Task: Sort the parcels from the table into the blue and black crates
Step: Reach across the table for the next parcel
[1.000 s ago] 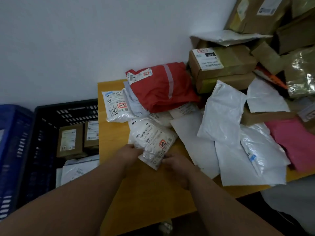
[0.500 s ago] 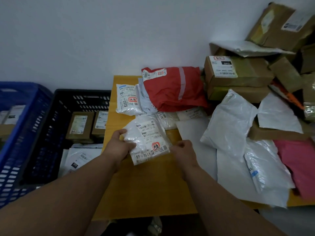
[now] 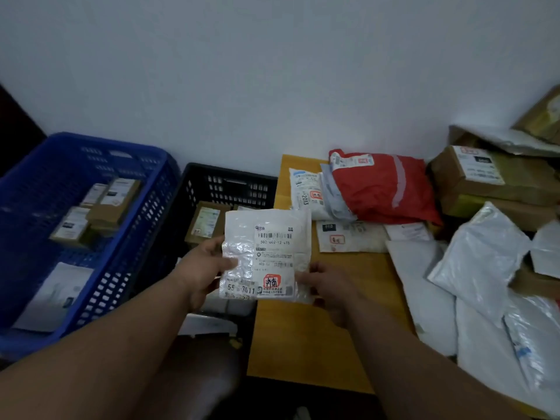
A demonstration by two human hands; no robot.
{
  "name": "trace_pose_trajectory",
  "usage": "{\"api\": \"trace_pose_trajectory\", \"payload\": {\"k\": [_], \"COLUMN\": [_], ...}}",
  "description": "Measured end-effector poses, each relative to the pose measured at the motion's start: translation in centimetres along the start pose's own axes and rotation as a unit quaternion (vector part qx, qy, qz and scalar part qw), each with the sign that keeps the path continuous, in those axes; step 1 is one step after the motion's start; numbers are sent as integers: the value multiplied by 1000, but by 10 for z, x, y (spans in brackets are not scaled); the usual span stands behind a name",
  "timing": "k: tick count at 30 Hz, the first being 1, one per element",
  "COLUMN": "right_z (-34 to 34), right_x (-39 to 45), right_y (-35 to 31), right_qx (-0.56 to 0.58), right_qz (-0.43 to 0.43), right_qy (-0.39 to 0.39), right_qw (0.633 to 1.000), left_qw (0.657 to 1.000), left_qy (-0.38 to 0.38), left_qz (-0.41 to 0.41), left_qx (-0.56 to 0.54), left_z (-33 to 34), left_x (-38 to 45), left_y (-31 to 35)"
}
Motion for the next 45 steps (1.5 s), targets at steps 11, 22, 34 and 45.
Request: {"api": "trace_pose_trajectory", "payload": {"k": [11,22,34,45], "right_z": [292,429,498,524], "right_x": [85,194,324,410], "right_y": [-26,-60,-48,52], "right_qx": [-76,-159,-182,-219], "right_qz": [15,22,153,257], "right_qy": [-125,-151,-137,-27], "right_qw": [989,975,962,941], "left_qw": [985,969,958,911], "left_qy": [156,234,220,13], "left_qz": [32,-47,-157,-313], "left_qx": [63,58,92,269], "left_z": [-256,-427,-562,-620], "left_x": [-147,-158,-70,33], "left_y": [7,-2,-22,-109]}}
Point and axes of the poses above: each hand's wrist, its own x-axis towards the middle knuckle, its own z-axis out of the palm, y = z × x, the point moved 6 cm from there along x, towards the middle knuckle, and after that the axes turned 15 degrees about -y, right-handed, at the moved point
